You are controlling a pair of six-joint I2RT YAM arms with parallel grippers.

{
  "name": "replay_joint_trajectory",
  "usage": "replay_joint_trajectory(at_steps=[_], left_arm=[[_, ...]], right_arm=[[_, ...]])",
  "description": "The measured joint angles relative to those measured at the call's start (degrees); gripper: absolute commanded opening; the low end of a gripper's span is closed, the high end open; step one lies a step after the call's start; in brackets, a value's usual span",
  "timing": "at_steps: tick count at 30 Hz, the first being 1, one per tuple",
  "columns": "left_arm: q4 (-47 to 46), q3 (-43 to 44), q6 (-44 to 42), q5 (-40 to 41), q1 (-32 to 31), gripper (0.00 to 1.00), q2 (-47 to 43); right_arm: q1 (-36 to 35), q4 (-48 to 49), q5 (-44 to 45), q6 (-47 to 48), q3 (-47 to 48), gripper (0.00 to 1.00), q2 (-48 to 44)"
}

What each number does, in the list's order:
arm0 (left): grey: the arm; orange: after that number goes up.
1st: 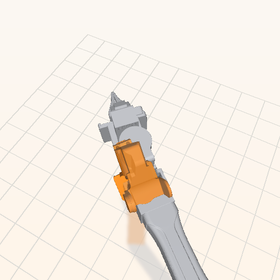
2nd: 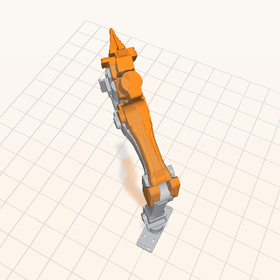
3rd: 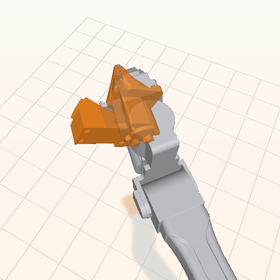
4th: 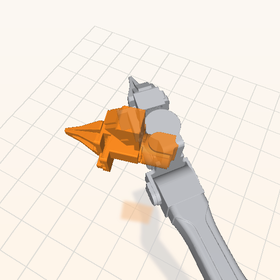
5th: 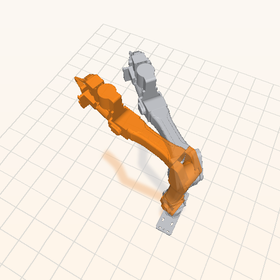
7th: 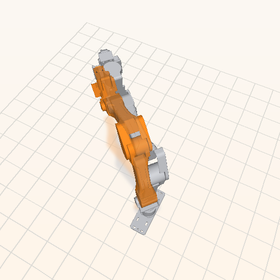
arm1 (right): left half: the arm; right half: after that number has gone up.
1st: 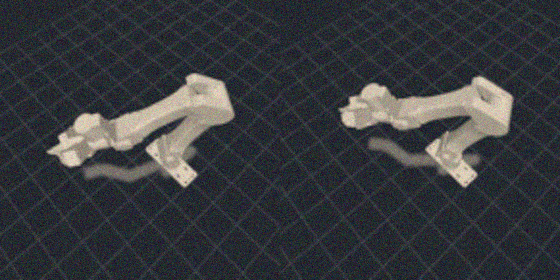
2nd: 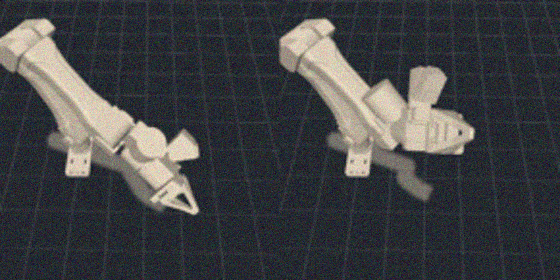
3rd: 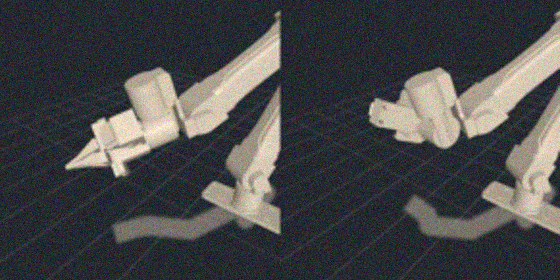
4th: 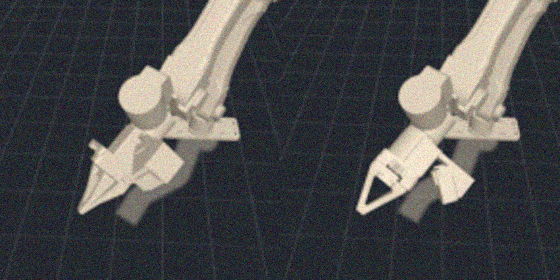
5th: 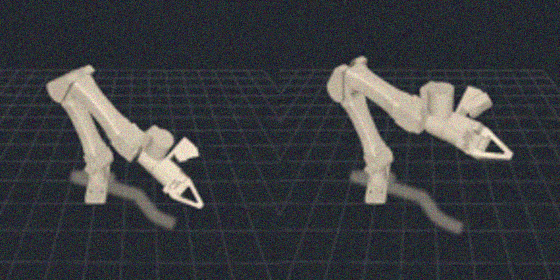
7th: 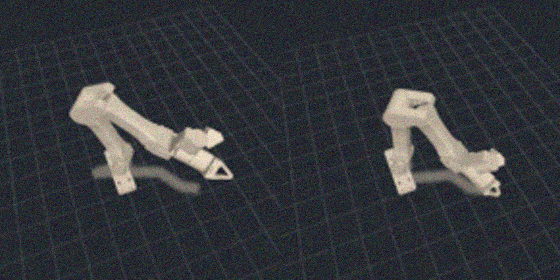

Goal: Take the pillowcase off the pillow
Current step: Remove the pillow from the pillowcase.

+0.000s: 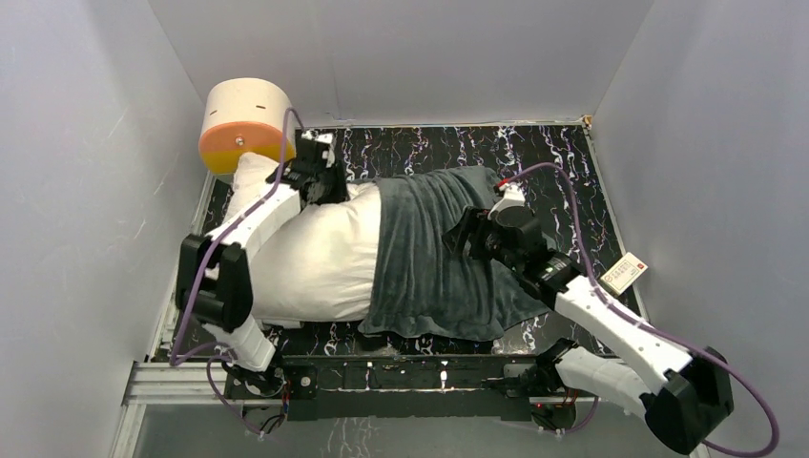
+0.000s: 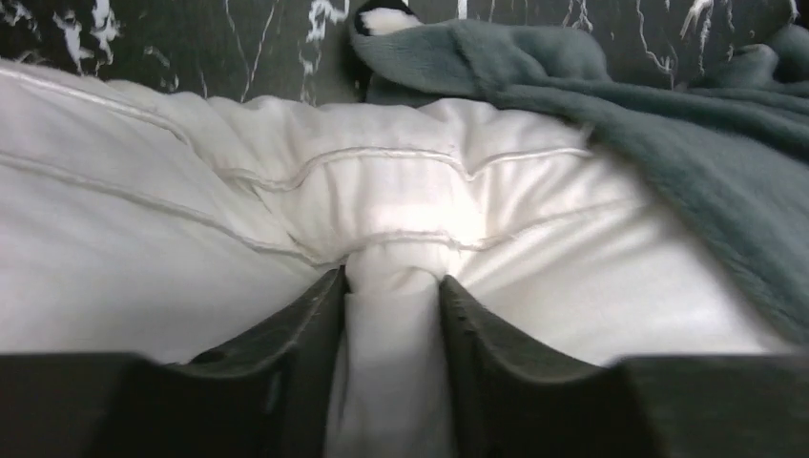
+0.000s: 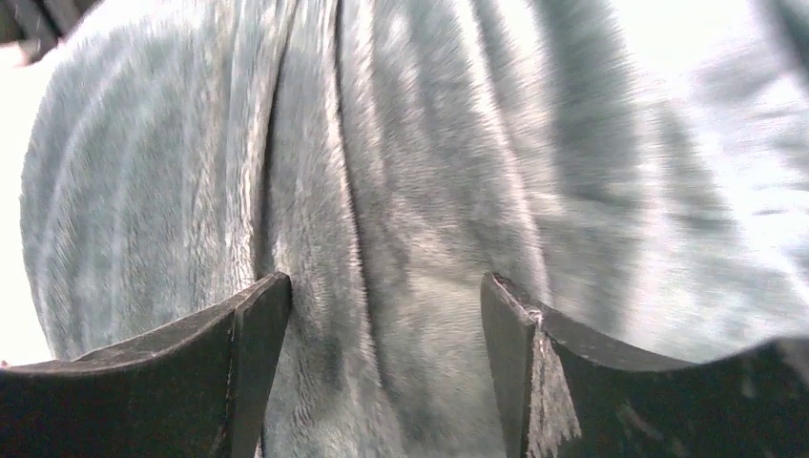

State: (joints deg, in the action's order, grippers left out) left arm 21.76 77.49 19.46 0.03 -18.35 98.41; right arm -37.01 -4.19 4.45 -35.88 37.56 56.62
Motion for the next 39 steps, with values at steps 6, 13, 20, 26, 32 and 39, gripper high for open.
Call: replay_joint_trajectory(at_steps=[6,13,20,26,32,39], left_arm=[[-6.54,-17.05,2.67,-0.07,0.02,0.0,-17.88],[-7.1,-23.17,4.2,-1.49,-0.31,0.0,-25.38],[-8.52,-24.85,5.92,-1.99,-0.24,0.0,-26.86],[-9.22,-26.1,7.1,-1.97,-0.24,0.0,-28.24],[-9.16,-26.34,8.09,-1.44,-0.26,0.0,-28.79],[-8.39,-26.36,9.33,0.68,-0.81,0.0,-28.85]], right_arm=[[3.19,-14.19,12.72,6.43,14.36,0.88,-3.17],[24.22,-16.7,2.86,6.78,26.71,0.94,13.07],[24.98,-15.02,-8.24,-1.09,29.51,0.98,29.55],[24.74,-11.56,-9.97,-10.84,33.64,0.97,38.47],[22.91,-9.94,-10.71,-18.27,32.28,0.46,40.85],[23.78,-12.22,-0.15,-17.14,32.0,0.0,37.92]])
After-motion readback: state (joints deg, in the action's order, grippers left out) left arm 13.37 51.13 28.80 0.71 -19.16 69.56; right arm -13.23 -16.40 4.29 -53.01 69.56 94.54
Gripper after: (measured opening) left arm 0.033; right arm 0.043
